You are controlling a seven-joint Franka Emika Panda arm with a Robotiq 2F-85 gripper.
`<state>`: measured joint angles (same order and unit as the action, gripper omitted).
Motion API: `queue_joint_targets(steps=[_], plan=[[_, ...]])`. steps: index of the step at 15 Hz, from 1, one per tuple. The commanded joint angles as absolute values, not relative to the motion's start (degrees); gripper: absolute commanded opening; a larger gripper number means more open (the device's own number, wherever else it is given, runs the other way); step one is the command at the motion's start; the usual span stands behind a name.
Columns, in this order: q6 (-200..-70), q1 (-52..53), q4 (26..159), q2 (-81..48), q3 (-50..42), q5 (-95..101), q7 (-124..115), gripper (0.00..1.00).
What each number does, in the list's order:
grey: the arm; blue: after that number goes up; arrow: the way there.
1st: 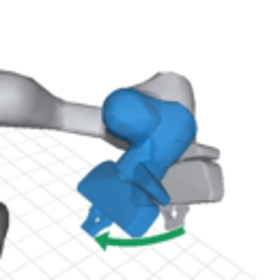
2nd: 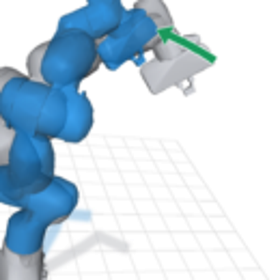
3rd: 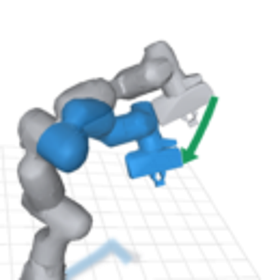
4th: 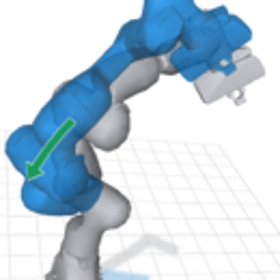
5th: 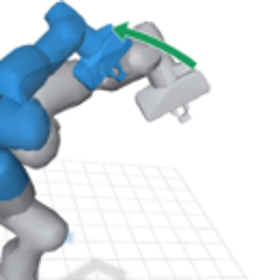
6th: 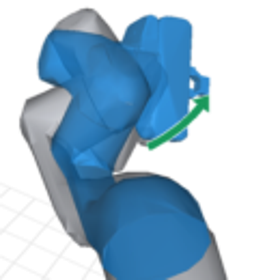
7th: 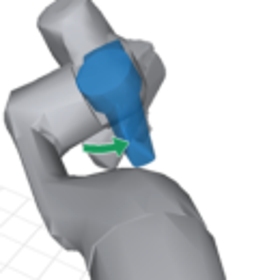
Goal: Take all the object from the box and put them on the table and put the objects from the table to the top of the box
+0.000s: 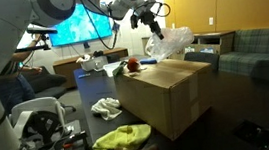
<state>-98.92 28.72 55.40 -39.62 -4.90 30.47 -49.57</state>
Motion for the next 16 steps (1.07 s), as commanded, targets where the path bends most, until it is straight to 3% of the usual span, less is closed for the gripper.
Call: queue_joint_targets(steps=[1, 8, 9, 16], plan=[[-101.9, 30.0, 54.0, -39.5, -6.9, 35.2, -51.9, 0.1], [-108.8, 28.5, 55.6, -38.4, -4.7, 35.9, -45.2, 0.09], [-104.3, 32.9, 52.5, -38.8, -3.5, 35.9, -45.6, 0.09], [-102.2, 35.4, 53.8, -35.4, 6.7, 30.7, -30.9, 0.1]])
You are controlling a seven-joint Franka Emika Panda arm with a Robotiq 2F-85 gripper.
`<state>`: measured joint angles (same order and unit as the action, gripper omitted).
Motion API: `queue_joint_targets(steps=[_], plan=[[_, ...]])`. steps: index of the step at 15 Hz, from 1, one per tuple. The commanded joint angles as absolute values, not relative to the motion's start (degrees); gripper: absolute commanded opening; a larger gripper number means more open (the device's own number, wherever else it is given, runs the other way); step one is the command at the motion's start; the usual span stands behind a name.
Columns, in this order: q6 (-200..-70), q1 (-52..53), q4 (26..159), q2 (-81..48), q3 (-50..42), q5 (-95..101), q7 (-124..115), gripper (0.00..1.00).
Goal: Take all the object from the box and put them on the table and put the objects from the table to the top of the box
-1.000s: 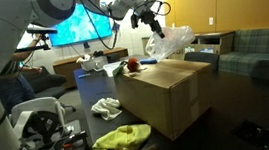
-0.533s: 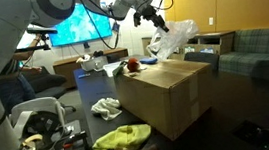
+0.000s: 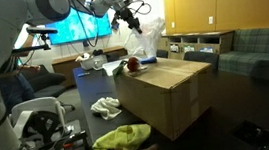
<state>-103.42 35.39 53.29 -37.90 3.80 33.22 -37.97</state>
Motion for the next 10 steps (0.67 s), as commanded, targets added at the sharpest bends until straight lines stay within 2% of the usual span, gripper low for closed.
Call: queue_joint_targets(steps=[1, 10], plan=[[-101.7, 35.4, 53.5, -35.5, 7.8, 29.9, -28.5, 0.1], [-95.6, 34.3, 51.6, -39.1, 14.6, 20.5, -6.8, 0.09]])
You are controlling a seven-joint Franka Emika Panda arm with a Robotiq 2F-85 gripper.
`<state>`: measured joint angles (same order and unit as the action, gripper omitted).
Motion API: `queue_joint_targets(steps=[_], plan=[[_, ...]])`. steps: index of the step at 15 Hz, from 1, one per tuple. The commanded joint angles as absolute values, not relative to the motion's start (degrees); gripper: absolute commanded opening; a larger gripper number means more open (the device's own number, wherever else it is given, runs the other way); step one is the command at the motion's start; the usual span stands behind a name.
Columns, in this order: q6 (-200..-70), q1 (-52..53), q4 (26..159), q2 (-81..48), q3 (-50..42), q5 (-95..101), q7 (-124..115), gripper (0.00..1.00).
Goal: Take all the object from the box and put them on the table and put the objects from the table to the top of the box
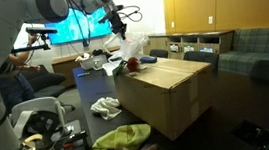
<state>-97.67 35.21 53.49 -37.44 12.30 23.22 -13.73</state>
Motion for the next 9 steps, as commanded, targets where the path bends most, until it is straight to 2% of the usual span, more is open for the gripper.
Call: queue_joint_targets(steps=[1, 2, 4, 9], plan=[[-94.6, 34.3, 51.5, -39.7, 15.1, 19.8, -4.4, 0.09], [-93.3, 36.0, 49.5, -41.4, 13.2, 17.8, -1.5, 0.1], [-91.4, 35.1, 50.5, -41.7, 15.6, 17.3, 2.8, 0.1], [-87.3, 38.3, 47.4, -46.2, 14.6, 14.3, 14.8, 0.06]])
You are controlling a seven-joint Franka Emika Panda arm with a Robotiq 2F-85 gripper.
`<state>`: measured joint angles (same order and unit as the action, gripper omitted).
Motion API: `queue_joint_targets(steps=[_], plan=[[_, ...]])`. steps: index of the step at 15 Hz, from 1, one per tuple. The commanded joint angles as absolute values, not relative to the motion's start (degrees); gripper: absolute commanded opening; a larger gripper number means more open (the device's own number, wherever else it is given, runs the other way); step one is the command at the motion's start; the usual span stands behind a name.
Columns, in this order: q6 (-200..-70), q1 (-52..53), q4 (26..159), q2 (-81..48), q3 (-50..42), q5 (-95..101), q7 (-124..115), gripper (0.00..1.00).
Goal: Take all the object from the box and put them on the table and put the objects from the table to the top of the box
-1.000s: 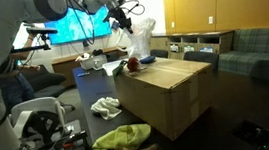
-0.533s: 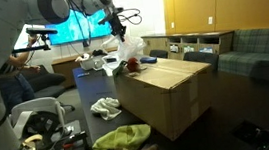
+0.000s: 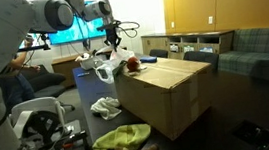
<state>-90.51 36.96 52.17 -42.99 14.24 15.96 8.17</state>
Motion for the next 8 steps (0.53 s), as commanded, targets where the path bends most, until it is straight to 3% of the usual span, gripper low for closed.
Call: queue_joint_targets(steps=[1, 2, 4, 8], plan=[[-86.8, 38.8, 46.9, -46.7, 14.6, 13.9, 16.0, 0.07], [-86.2, 39.2, 46.5, -47.0, 14.5, 13.7, 17.1, 0.3], [-84.9, 39.9, 45.4, -47.8, 14.3, 13.3, 18.8, 0.39], [-83.8, 38.9, 44.9, -47.0, 15.3, 12.4, 20.9, 0.7]])
